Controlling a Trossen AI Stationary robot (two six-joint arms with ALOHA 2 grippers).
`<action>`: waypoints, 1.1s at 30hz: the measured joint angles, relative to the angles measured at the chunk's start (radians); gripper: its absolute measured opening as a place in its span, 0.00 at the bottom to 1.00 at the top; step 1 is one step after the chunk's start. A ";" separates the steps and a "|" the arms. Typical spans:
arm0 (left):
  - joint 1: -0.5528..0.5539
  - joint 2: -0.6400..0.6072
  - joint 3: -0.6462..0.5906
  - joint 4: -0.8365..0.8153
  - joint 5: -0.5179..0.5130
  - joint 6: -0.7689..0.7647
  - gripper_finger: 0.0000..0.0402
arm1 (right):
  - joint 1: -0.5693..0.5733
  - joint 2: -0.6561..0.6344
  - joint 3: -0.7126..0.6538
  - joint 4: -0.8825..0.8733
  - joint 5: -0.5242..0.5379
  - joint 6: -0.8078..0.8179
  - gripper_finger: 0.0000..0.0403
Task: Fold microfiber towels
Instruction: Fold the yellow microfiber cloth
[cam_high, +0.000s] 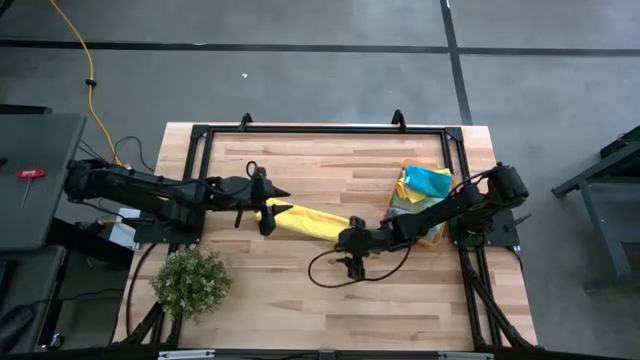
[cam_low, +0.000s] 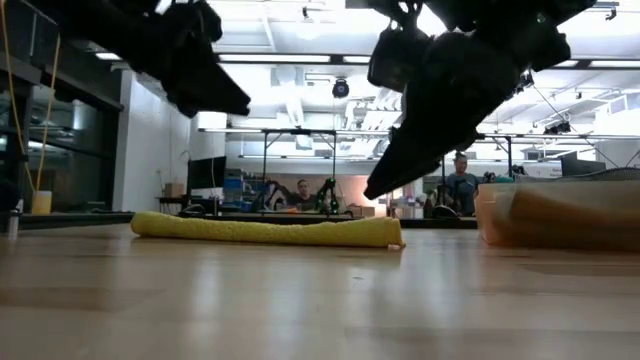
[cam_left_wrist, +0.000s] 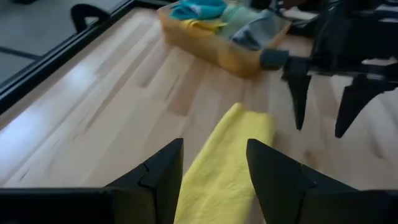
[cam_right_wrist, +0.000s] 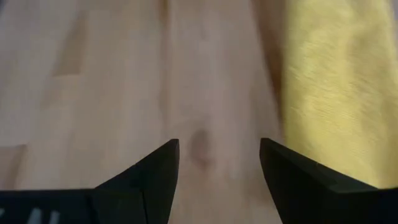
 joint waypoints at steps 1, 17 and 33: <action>-0.011 0.000 0.007 0.000 0.000 -0.005 0.42 | 0.000 0.000 0.000 0.015 -0.025 -0.017 0.53; -0.165 0.001 0.096 -0.003 -0.119 0.069 0.42 | -0.001 0.075 0.000 0.035 -0.114 -0.087 0.53; -0.283 0.001 0.147 -0.004 -0.445 0.074 0.42 | -0.025 0.087 0.000 -0.061 0.033 -0.025 0.29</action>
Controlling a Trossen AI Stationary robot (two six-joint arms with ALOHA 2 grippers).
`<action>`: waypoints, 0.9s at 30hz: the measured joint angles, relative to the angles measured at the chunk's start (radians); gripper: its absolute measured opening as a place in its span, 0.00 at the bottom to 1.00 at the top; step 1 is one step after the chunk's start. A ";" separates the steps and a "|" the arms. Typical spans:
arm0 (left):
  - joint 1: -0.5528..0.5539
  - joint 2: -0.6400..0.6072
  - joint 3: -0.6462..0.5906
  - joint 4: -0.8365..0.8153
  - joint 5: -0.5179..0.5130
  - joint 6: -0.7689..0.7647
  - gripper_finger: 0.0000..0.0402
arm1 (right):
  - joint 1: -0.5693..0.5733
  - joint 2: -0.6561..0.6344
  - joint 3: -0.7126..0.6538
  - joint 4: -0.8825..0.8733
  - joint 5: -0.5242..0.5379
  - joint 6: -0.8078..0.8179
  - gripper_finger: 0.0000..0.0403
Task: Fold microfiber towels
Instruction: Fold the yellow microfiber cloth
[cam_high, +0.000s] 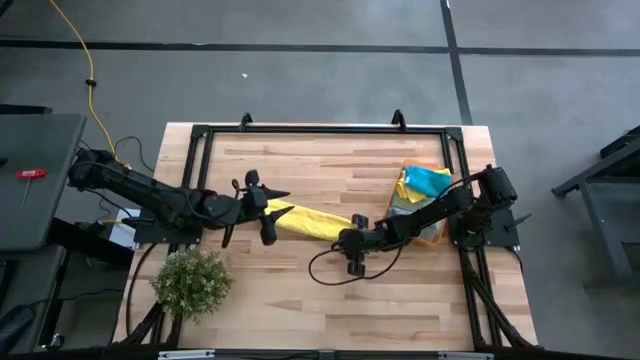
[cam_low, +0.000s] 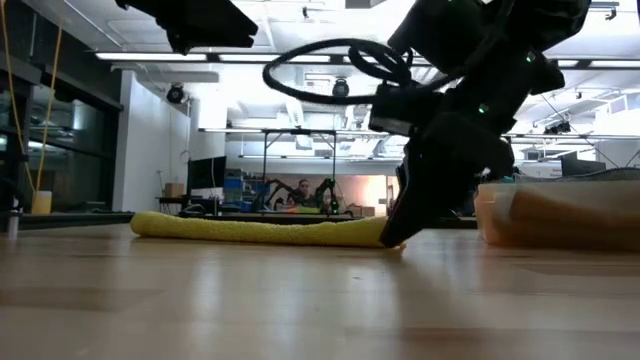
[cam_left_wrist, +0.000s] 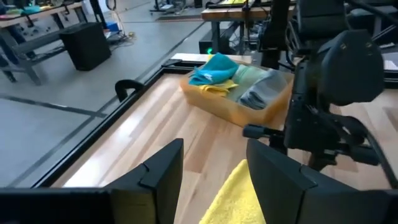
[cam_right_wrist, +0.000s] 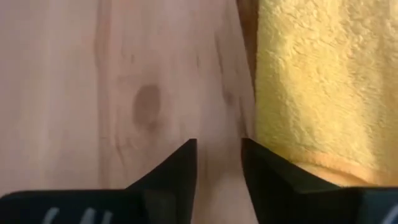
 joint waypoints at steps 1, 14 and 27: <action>-0.004 0.000 0.000 0.003 -0.003 0.000 0.42 | -0.004 0.000 0.000 0.001 0.014 -0.010 0.27; -0.038 0.000 0.000 0.076 -0.009 0.053 0.42 | -0.104 -0.002 0.000 -0.015 0.343 0.070 0.07; -0.028 0.004 -0.001 -0.285 -0.019 -0.087 0.42 | -0.110 -0.269 0.001 -0.195 0.288 0.130 0.04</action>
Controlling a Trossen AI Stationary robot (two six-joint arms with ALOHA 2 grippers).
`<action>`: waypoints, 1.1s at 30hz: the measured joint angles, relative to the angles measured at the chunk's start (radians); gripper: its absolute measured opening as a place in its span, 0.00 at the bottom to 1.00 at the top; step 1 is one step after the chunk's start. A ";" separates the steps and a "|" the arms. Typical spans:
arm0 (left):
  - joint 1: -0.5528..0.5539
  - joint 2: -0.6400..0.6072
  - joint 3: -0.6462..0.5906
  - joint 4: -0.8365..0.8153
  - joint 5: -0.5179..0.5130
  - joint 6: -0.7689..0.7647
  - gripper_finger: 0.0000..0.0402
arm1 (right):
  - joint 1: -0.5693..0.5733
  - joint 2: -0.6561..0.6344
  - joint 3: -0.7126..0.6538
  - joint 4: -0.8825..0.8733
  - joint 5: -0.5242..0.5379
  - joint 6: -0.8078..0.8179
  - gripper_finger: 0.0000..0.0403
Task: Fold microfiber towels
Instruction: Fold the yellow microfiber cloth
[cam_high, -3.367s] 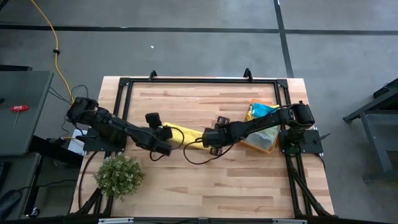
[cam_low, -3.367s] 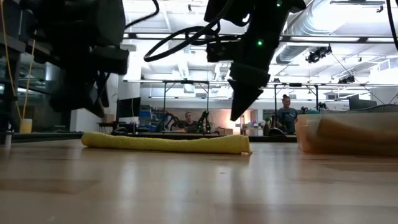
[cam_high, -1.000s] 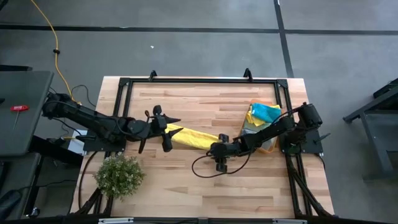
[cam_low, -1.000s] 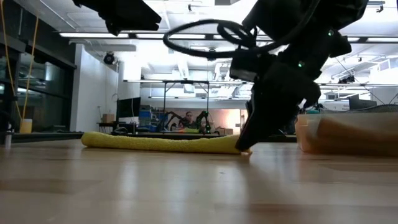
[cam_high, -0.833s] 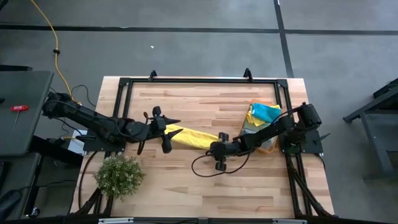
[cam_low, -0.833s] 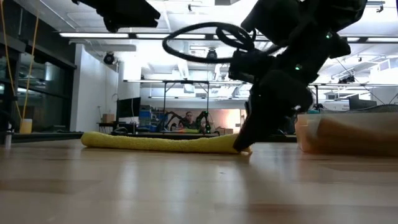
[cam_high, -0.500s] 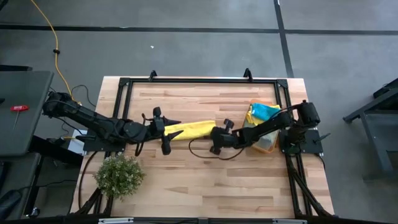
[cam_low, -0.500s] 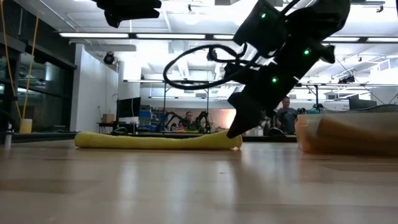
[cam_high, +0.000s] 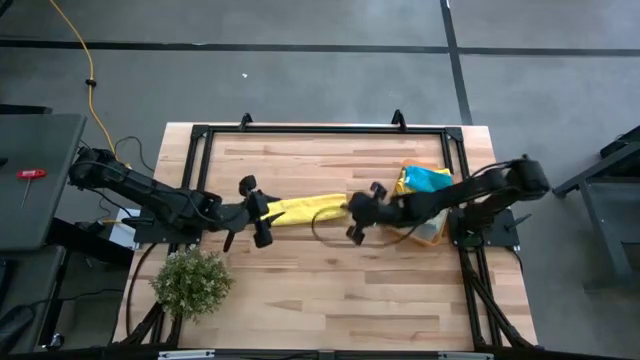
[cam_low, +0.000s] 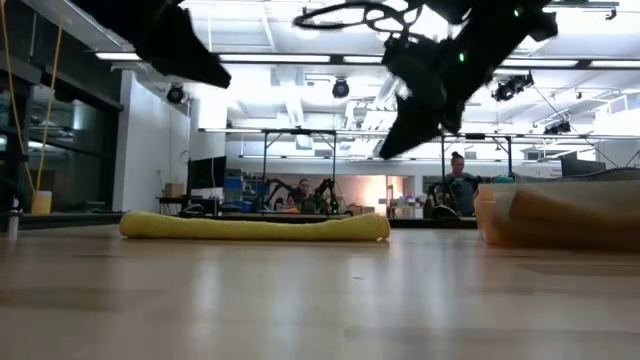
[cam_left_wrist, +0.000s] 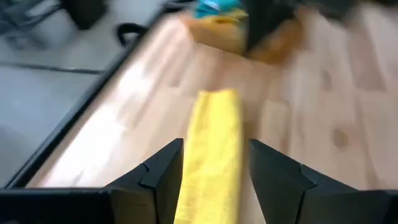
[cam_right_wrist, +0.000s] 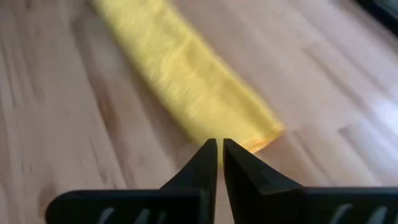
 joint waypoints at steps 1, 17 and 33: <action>-0.005 0.000 -0.005 -0.005 0.032 0.021 0.42 | -0.016 -0.034 0.000 -0.021 -0.013 0.011 0.04; -0.032 0.000 -0.245 -0.093 0.019 -0.187 0.02 | -0.264 -0.029 0.001 -0.069 -0.490 0.153 0.05; -0.033 0.000 -0.245 -0.257 0.002 -0.315 0.00 | -0.319 0.124 0.001 0.005 -0.478 0.342 0.65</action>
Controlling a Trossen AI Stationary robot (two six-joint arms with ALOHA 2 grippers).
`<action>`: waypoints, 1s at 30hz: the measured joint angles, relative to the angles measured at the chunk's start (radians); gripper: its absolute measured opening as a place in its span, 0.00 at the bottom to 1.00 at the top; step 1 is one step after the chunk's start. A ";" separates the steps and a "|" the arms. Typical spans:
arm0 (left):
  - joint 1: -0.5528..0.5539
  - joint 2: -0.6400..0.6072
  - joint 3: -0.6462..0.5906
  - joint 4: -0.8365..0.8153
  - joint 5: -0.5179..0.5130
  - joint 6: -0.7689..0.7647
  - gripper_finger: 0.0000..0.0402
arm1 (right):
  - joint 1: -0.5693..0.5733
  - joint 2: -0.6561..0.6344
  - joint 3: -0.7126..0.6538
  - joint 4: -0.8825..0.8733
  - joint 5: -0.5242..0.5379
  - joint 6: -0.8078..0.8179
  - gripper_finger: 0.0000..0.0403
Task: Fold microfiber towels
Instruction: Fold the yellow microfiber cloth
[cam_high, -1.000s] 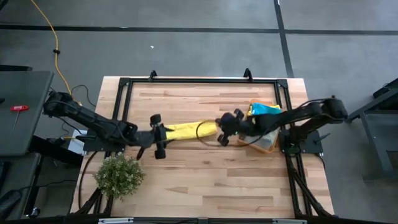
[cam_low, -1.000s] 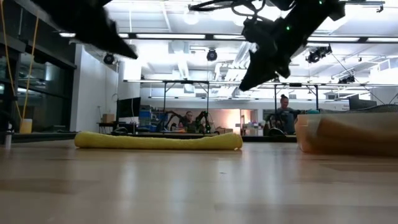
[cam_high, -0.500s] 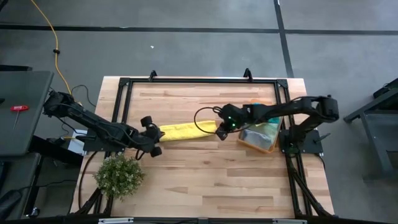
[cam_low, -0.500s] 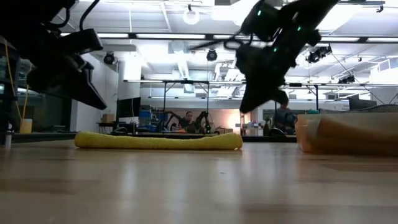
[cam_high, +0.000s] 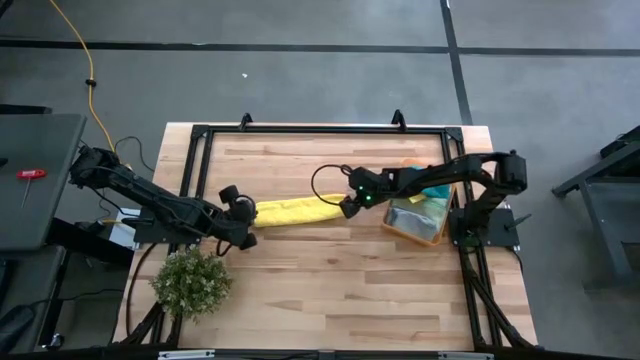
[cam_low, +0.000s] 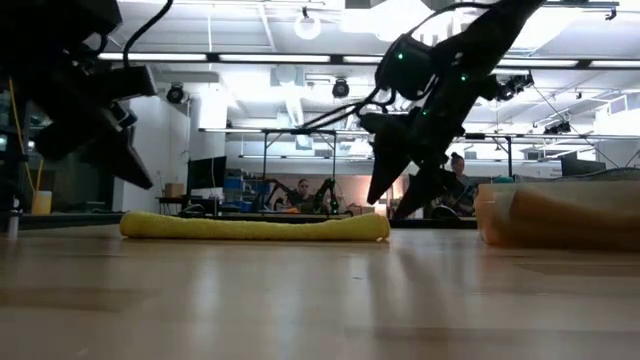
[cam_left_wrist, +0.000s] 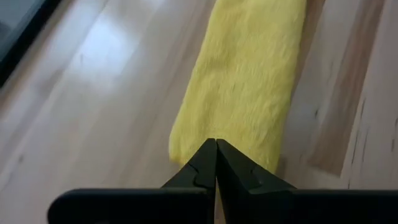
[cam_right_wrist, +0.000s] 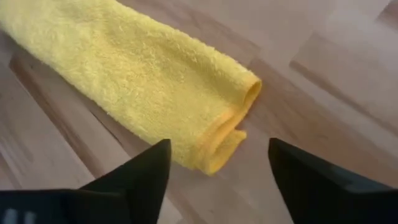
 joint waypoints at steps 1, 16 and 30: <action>0.000 0.000 0.000 -0.020 0.009 -0.021 0.00 | 0.001 0.011 0.000 0.013 -0.004 0.016 0.67; 0.025 0.160 0.001 -0.053 0.149 -0.046 0.00 | 0.018 0.137 0.002 0.199 -0.021 0.118 0.70; 0.028 0.243 -0.002 -0.058 0.003 -0.049 0.00 | 0.000 0.135 0.001 0.105 0.052 -0.076 0.05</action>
